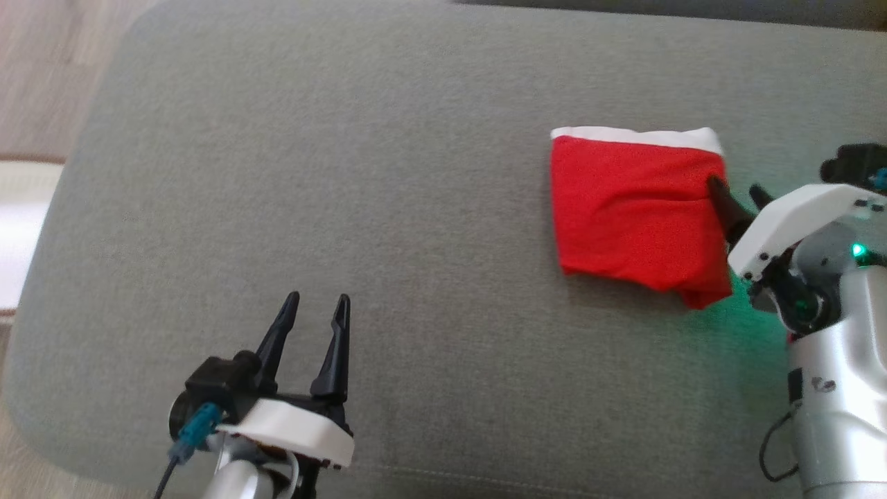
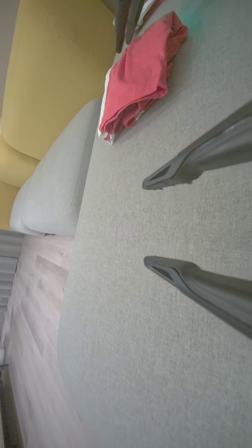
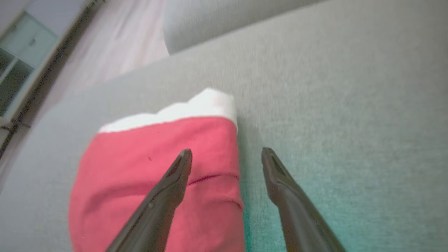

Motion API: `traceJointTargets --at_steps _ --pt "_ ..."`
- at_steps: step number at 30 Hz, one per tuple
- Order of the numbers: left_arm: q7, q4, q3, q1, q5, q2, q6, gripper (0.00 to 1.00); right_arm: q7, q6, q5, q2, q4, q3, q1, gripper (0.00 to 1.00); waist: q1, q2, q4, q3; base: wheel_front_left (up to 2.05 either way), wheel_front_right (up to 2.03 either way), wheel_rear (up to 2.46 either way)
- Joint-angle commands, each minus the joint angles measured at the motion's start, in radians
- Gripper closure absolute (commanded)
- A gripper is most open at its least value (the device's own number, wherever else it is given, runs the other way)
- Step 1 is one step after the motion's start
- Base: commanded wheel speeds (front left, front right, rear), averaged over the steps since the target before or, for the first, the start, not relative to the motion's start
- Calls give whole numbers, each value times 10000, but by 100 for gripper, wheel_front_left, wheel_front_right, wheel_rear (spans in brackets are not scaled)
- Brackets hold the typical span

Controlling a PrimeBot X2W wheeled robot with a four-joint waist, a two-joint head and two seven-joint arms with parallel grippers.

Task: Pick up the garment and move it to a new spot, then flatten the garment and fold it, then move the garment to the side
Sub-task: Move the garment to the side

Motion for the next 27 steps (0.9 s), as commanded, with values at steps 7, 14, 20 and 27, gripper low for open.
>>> traceJointTargets --at_steps 7,14,20,27 --pt "-122 -271 172 -562 -91 -7 180 0 896 -7 -542 200 1089 65 -691 39 -2 0 401 269 0 0 0" --pt "-122 -488 400 -478 51 -7 206 0 555 -7 113 399 841 100 -1078 100 -2 0 -616 269 0 0 0" --pt "-122 -562 504 -676 252 -7 61 0 503 -7 163 -171 359 92 -1264 100 -2 0 -1936 522 0 0 0" --pt "-122 -649 483 -1302 459 -7 -90 0 370 -7 -31 -1490 -531 251 -1882 100 -2 0 -2448 1249 0 0 0"
